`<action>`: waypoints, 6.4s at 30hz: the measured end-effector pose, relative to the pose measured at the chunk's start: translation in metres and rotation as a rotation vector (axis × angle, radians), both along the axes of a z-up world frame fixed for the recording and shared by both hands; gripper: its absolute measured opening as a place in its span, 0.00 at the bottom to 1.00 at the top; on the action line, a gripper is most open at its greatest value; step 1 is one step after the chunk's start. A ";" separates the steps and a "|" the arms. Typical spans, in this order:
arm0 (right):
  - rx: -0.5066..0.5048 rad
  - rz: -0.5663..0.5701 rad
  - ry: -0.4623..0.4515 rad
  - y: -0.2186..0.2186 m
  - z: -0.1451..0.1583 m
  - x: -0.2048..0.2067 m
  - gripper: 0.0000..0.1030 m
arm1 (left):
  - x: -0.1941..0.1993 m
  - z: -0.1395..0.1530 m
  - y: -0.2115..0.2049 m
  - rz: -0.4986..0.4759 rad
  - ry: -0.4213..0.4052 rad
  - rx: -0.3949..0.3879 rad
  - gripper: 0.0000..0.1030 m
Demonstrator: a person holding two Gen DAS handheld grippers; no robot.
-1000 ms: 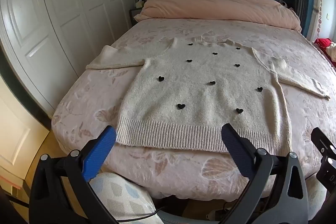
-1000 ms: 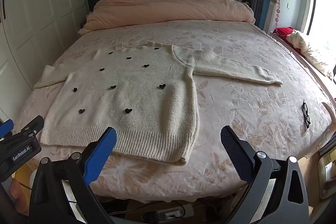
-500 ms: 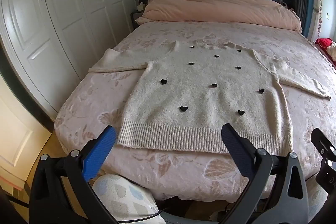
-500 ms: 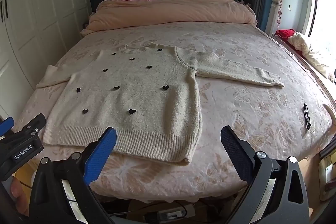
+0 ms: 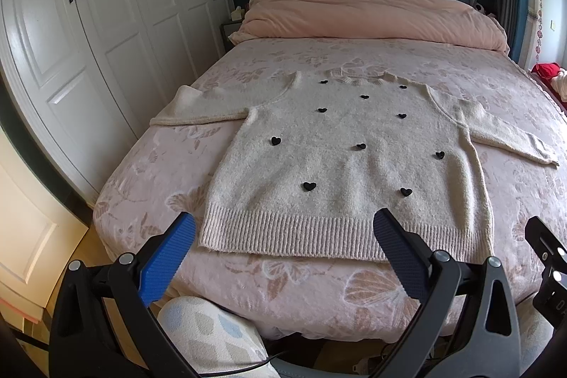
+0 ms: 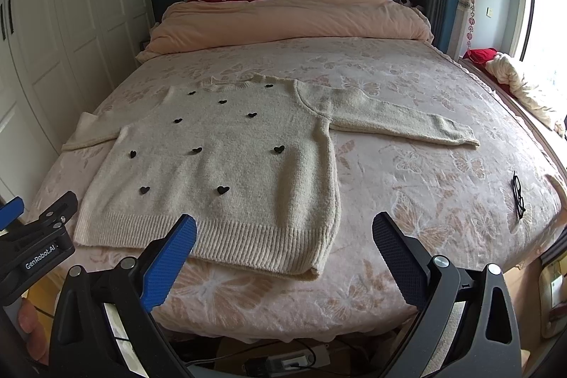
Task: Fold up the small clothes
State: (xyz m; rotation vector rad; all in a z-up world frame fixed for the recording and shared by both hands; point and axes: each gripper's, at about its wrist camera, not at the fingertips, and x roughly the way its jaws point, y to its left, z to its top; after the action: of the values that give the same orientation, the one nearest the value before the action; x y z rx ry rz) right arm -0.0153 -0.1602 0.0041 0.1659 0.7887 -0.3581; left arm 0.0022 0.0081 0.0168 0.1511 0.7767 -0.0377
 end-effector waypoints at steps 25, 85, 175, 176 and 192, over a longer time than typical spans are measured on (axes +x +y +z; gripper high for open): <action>0.012 0.011 -0.001 0.002 0.000 0.000 0.95 | -0.002 -0.003 -0.006 -0.002 -0.004 0.008 0.95; 0.298 -0.277 -0.128 -0.291 -0.088 0.022 0.92 | 0.045 -0.047 -0.044 -0.044 0.053 -0.135 0.95; 0.263 0.200 0.064 -0.079 -0.103 0.182 0.56 | 0.448 -0.111 0.297 0.622 0.021 -0.605 0.10; 0.263 0.199 0.062 -0.081 -0.102 0.182 0.57 | 0.446 -0.086 0.272 0.535 -0.034 -0.590 0.10; 0.260 0.151 0.021 -0.131 -0.100 0.156 0.64 | 0.294 -0.112 -0.071 -0.112 0.301 -0.746 0.90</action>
State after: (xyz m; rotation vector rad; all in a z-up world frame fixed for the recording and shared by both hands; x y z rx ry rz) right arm 0.1405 -0.2908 -0.0959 0.3443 0.8619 -0.1140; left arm 0.2963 -0.0628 -0.0957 -0.5314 1.0055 -0.4585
